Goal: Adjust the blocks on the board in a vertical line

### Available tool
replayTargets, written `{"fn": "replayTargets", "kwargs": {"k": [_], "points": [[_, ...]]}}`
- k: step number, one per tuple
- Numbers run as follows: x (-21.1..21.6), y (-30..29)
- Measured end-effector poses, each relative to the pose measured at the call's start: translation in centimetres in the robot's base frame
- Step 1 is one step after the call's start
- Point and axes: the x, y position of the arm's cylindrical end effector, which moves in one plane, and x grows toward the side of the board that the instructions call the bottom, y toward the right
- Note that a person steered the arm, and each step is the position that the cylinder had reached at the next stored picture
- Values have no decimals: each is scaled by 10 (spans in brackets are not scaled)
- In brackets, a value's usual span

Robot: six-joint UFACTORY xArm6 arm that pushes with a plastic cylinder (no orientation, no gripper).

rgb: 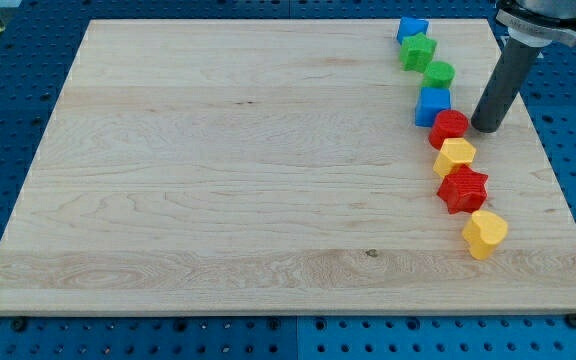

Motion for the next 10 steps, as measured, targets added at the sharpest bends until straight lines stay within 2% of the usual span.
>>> {"fn": "replayTargets", "kwargs": {"k": [3, 5, 6, 10], "points": [[-9, 13], [-60, 28], [-61, 28], [-61, -26]]}}
